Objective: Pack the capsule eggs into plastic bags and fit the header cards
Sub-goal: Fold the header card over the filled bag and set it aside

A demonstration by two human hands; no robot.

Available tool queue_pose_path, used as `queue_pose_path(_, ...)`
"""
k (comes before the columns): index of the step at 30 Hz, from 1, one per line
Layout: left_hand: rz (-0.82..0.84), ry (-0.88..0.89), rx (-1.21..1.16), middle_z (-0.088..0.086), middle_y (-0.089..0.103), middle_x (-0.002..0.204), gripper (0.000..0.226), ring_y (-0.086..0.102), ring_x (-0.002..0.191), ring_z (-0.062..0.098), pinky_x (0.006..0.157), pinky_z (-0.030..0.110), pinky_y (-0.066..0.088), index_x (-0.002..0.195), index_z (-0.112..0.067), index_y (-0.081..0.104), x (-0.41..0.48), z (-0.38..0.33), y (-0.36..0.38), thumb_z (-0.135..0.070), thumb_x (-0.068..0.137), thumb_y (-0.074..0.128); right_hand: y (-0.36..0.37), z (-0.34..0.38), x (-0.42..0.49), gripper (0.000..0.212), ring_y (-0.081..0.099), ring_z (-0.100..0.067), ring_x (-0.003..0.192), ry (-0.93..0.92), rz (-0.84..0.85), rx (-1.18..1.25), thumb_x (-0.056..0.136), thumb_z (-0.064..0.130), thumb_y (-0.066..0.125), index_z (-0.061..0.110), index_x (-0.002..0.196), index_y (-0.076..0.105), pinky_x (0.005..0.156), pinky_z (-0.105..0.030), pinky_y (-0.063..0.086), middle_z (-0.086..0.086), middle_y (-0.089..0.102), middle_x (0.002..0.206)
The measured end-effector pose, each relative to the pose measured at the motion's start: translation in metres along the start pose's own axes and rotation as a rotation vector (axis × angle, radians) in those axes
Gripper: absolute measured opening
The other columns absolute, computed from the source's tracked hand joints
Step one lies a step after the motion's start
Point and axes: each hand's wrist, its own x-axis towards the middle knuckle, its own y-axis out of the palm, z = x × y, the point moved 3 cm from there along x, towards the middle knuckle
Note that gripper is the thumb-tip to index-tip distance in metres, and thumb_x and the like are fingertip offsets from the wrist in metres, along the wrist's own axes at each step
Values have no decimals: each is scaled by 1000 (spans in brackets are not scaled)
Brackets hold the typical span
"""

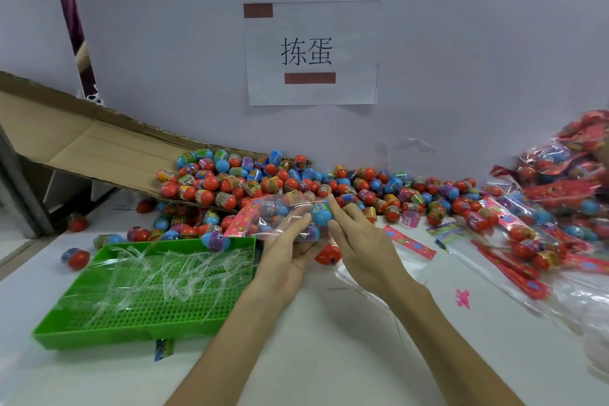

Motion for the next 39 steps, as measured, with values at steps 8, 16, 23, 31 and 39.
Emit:
queue_pose_path(8,-22,-10,-79,18,75,120,29,75,106,31,86,37,64,130,-14,70,1,-3,-5,-19,102,61,-11,1,-4,39,57,-10,80,-31,-351,219,98,32,67,28,136,63,61,-31,55,8,59,108)
queue_pose_path(16,43,77,-71,13,73,127,34,72,113,32,85,35,63,132,-20,67,-1,-7,-3,-25,100,60,-10,0,-3,36,62,-6,94,-51,-389,294,88,39,77,26,121,71,78,-25,59,10,64,110)
queue_pose_path(23,65,182,-71,5,71,133,48,68,123,25,93,37,60,139,-23,59,0,-12,0,-30,92,63,-16,-10,1,25,58,9,101,21,-421,445,92,19,74,17,118,73,83,-10,52,15,61,105)
queue_pose_path(31,172,143,-7,10,69,135,45,68,122,27,97,37,56,145,-21,54,-3,-9,4,-12,101,57,-12,-3,-1,29,61,-6,99,-65,-241,497,96,13,70,17,124,72,82,-19,54,18,61,103)
queue_pose_path(39,189,3,98,21,71,126,54,71,115,31,97,39,59,146,-10,51,-5,4,7,-3,93,64,-16,-5,-3,26,63,-3,92,-29,-468,411,88,18,79,23,114,75,77,-12,53,13,66,102)
